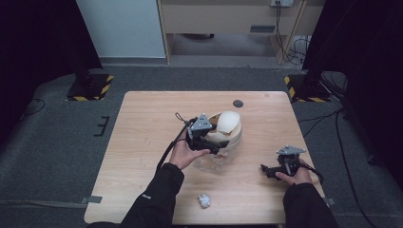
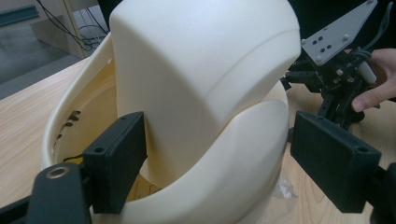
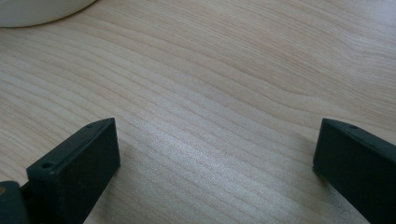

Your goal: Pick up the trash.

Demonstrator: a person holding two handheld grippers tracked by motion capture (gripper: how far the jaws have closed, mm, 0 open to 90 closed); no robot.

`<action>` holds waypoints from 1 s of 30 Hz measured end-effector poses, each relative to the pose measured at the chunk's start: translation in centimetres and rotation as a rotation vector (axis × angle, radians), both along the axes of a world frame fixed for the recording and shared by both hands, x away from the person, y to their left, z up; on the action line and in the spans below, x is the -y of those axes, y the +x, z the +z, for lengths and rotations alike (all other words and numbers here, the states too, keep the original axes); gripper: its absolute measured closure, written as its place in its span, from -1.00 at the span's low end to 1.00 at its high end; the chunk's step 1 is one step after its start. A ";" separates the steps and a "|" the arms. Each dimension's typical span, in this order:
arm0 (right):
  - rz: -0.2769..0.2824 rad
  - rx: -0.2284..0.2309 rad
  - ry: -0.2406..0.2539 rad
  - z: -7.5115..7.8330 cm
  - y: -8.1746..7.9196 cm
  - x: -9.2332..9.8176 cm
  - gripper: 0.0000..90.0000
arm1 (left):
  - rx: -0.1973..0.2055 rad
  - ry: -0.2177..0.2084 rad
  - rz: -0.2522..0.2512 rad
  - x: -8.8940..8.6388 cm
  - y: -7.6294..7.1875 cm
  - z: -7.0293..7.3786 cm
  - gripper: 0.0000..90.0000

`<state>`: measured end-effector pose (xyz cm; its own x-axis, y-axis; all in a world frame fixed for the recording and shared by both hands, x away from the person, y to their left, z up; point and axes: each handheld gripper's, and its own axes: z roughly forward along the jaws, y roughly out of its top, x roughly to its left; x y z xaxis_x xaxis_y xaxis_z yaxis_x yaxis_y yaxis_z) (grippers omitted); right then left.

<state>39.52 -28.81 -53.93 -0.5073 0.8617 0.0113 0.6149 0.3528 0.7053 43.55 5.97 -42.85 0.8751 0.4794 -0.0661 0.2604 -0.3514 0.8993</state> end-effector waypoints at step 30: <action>0.004 0.002 -0.001 0.0 0.0 0.0 -0.98 | 0.037 0.001 0.026 -8.1 -6.6 2.3 -0.58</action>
